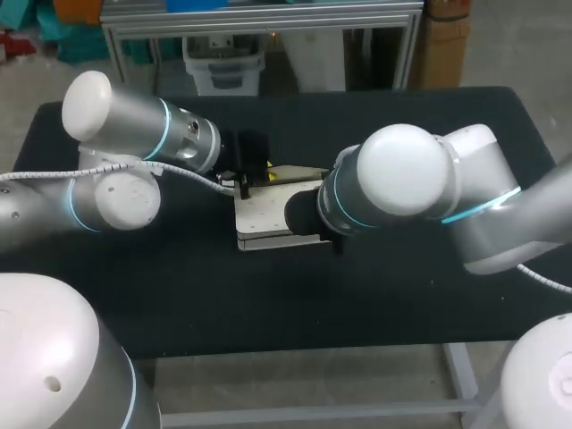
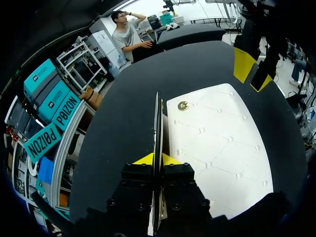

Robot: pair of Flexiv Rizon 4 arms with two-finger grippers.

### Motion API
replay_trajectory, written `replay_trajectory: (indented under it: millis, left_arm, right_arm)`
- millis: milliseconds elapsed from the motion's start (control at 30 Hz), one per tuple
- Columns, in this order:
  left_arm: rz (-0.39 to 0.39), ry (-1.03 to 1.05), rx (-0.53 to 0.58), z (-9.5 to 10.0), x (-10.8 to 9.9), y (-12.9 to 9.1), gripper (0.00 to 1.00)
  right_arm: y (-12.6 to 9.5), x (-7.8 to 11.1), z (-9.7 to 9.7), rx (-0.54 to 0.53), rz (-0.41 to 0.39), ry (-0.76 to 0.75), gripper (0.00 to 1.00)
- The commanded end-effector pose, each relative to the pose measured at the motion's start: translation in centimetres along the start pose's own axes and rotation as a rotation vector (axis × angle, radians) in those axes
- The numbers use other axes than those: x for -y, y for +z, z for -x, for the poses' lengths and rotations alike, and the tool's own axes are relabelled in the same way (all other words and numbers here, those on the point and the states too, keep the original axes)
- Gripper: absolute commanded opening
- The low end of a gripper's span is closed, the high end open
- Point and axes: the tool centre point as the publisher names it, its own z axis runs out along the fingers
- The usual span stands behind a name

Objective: Pick up the bag, open it, inspect its contents, close it, and place it on the opposite side

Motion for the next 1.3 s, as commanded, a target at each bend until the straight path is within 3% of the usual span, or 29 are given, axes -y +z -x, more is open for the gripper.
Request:
replay_trajectory:
  millis: [33,300,467,667,900,1100,1300]
  left_arm:
    - [-0.002,0.012,-0.012,0.2,0.0,0.5,0.0]
    - [-0.011,0.049,-0.029,-0.7,0.2,0.6,0.0]
    - [-0.011,0.045,-0.042,-1.0,0.2,0.9,0.0]
    - [-0.002,0.031,-0.054,-1.0,-0.2,1.3,0.0]
    - [-0.001,0.023,-0.054,-0.9,-0.4,1.2,0.0]
    - [-0.003,0.014,-0.056,-0.8,-0.8,1.4,0.0]
    - [-0.004,0.01,-0.056,-0.8,-0.9,1.4,0.0]
  right_arm:
    - [0.2,0.6,-0.4,0.004,-0.002,0.004,0.64]
    - [2.0,1.5,0.8,0.0,0.009,0.026,0.59]
    - [3.1,1.2,1.4,-0.003,0.026,0.031,0.54]
    - [3.7,0.5,1.1,-0.027,0.029,0.02,0.56]
    - [2.6,-0.1,1.3,-0.006,0.001,0.002,0.62]
    - [1.3,-0.3,1.2,0.023,-0.033,-0.012,0.61]
    - [1.9,0.0,0.5,0.013,-0.027,-0.006,0.61]
